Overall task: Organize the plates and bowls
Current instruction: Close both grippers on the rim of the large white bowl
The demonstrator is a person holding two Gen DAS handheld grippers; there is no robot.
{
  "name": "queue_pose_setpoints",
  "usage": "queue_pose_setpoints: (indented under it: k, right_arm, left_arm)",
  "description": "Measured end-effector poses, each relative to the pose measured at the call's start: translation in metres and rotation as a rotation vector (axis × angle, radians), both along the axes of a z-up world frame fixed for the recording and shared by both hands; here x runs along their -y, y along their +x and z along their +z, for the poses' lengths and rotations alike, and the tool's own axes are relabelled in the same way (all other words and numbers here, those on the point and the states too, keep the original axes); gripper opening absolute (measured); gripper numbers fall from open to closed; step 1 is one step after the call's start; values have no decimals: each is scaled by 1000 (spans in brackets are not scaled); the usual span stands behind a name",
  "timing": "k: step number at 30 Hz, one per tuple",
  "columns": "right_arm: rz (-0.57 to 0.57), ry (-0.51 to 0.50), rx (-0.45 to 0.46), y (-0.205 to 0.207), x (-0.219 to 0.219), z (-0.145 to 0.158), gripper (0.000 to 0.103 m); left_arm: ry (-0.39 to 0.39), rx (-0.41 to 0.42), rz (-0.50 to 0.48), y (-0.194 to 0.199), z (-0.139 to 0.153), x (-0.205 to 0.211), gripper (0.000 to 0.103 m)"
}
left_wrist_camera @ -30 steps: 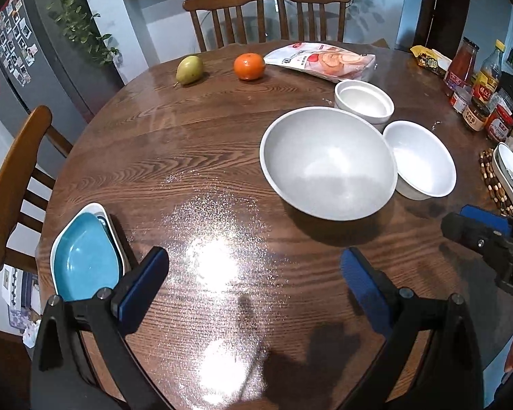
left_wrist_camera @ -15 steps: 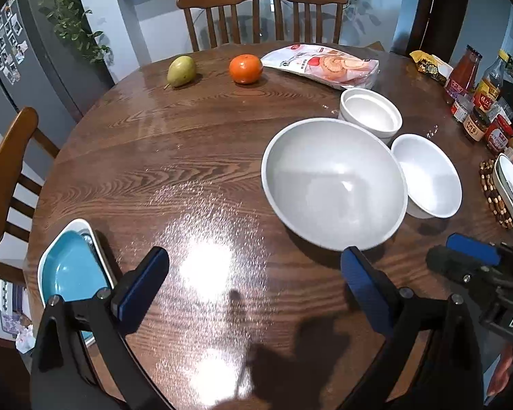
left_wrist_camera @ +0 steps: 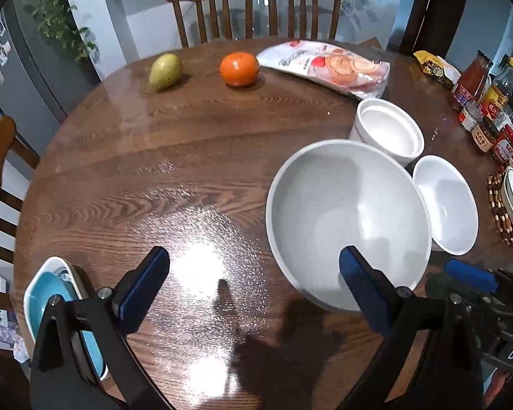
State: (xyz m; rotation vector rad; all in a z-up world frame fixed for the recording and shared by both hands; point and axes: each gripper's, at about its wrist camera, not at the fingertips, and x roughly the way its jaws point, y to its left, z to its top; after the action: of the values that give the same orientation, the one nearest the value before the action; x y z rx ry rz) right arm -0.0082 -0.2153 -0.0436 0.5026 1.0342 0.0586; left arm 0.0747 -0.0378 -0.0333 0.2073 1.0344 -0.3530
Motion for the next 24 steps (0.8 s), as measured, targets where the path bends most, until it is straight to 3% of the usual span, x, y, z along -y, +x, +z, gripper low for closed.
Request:
queue_pose_setpoints:
  k: [9, 15, 17, 24]
  right_arm:
    - [11, 17, -32, 11, -10, -10, 49]
    - [14, 16, -50, 22, -13, -16, 49]
    - [18, 7, -54, 24, -14, -17, 49]
    - [33, -25, -53, 28, -20, -18, 49]
  left_arm:
    - [-2, -30, -27, 8, -12, 6, 91]
    - [2, -63, -36, 13, -23, 7, 75]
    - [12, -62, -42, 13, -24, 8, 65]
    - [16, -76, -57, 14, -31, 8, 52]
